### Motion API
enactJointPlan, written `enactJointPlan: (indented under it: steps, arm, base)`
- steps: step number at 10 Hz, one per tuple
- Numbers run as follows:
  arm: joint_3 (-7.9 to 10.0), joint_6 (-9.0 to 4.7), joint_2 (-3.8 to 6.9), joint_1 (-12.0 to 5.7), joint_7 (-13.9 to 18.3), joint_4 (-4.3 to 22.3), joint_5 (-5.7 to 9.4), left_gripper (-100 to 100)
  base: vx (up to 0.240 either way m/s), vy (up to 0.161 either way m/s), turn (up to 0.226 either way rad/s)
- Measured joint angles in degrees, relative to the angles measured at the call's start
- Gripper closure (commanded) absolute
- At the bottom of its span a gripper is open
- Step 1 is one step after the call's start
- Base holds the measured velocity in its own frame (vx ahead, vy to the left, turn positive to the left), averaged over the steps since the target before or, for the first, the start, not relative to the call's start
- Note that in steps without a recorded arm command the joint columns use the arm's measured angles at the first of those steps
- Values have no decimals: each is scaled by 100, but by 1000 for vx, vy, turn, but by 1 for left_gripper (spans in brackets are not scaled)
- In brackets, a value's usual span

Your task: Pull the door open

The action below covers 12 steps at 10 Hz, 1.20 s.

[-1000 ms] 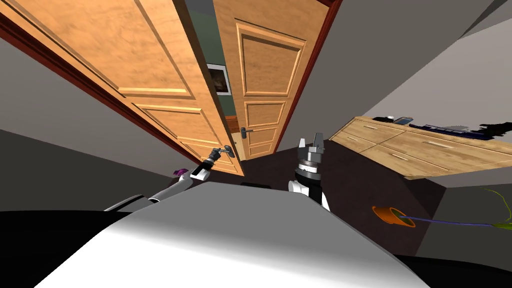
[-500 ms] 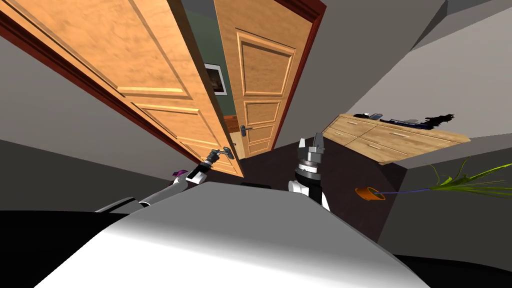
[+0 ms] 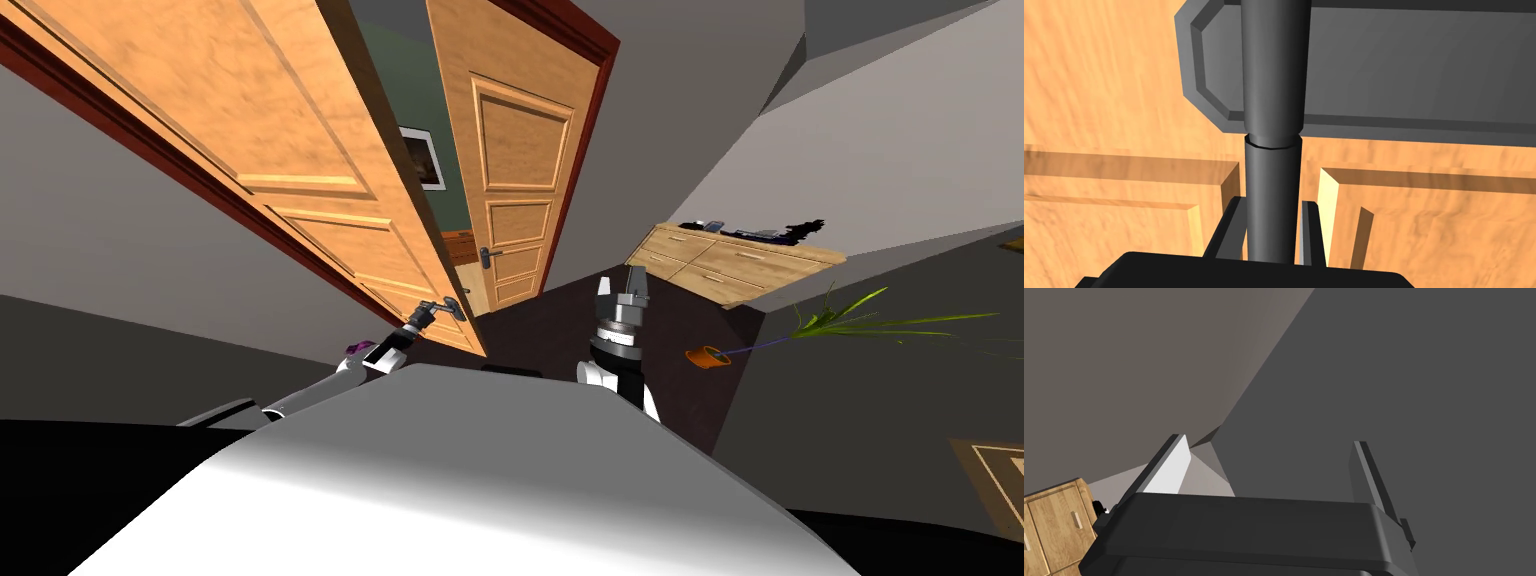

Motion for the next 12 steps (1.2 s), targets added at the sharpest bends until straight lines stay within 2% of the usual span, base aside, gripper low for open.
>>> enactJointPlan:
  steps: [3, 5, 7, 12]
  arm:
    - [-169, -295, 139, 66, 108, 78, 19, 100]
    - [-275, -473, 225, 95, 174, 103, 30, 100]
    - [-317, -525, 265, 135, 196, 142, 36, 100]
    - [-492, -908, 431, 240, 308, 236, 62, 100]
  base:
    - [-206, 107, -182]
    - [-165, 93, -88]
    - [-207, 99, -205]
    - [-202, 113, -171]
